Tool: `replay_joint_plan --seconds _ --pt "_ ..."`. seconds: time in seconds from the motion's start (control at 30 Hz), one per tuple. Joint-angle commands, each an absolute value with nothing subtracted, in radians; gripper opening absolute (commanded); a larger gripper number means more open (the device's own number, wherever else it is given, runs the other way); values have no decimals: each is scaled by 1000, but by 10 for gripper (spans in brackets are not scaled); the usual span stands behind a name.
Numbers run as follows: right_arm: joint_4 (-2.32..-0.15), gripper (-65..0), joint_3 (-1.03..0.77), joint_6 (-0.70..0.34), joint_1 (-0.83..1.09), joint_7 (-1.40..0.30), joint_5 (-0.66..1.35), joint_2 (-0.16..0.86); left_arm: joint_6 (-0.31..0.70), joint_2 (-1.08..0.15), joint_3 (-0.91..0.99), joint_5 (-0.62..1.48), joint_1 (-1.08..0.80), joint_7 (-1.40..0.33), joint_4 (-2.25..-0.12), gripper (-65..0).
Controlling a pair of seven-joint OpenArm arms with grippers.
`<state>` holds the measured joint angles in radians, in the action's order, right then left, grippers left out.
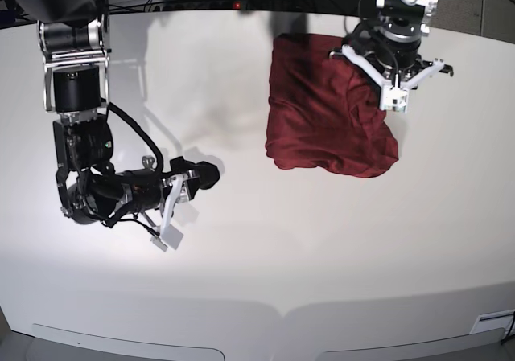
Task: Fold the T-shirt properly
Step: 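Grasp the folded shirt's edge with the left gripper and lift it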
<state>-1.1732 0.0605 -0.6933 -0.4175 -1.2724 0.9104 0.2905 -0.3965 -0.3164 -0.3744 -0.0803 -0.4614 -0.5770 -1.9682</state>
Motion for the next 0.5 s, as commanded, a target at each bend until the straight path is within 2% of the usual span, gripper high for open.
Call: replay_joint_plan --seconds 0.0,0.13,0.47 --pt "-1191 -407 57 -698 -446 -1257 928 297 -421 -322 -374 -114 -479 -553 -1988 -650" --pt "-1191 -407 57 -698 -446 -1257 928 297 -496 -325 -355 -221 -536 -554 -1988 -650" --pt "-1191 -407 57 -698 -446 -1257 928 297 -490 -325 -193 -216 -623 -557 -1988 -650"
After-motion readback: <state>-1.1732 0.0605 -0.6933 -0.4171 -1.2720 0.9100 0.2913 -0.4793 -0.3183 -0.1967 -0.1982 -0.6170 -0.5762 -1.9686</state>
